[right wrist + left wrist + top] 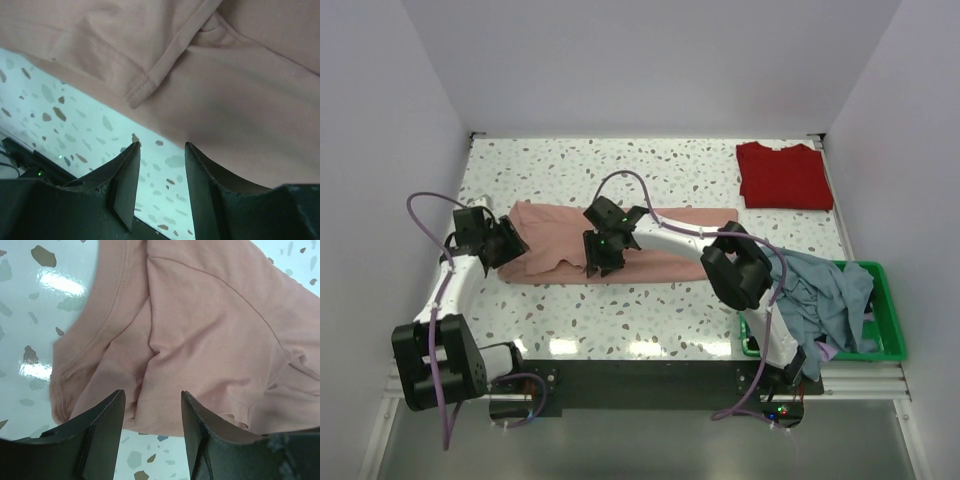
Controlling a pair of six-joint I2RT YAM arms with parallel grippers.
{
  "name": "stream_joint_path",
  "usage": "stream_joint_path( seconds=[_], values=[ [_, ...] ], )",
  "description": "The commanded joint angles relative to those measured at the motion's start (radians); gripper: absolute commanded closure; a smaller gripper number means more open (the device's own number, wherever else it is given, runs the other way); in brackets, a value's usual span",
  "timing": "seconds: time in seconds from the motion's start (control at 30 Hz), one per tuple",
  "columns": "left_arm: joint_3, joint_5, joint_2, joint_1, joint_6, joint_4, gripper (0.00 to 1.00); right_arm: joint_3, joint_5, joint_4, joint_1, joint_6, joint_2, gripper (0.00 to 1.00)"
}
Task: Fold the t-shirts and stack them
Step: Fold the tshirt
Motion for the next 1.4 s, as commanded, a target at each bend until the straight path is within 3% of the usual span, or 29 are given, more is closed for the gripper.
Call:
stream_joint_path(
  seconds=[0.0,0.2,0.53,1.0,1.2,1.3,1.37],
  values=[
    [-0.001,0.052,-0.044,0.008,0.051,-0.008,0.46,0.064,0.037,0.027,-0.002,0.053,0.032,0.55],
    [-0.030,0.048,-0.075,0.009,0.032,-0.003,0.46,0.122,0.083,0.015,0.001,0.069,0.068,0.55],
    [-0.033,0.025,0.007,0.008,0.036,0.004,0.49,0.136,0.108,0.029,0.007,0.109,0.068,0.55],
    [-0.036,0.046,0.037,-0.008,0.041,0.014,0.49,0.248,0.114,-0.068,0.020,0.108,0.168,0.56],
    [-0.035,0.029,0.031,-0.037,0.036,0.006,0.49,0.233,0.108,-0.102,0.027,0.100,0.168,0.72],
    [-0.035,0.012,0.033,-0.060,0.036,0.001,0.49,0.217,0.099,-0.100,0.027,0.108,0.157,0.91],
    [-0.039,-0.004,0.036,-0.083,0.031,0.000,0.49,0.216,0.097,-0.094,0.027,0.111,0.150,0.94]
  ],
)
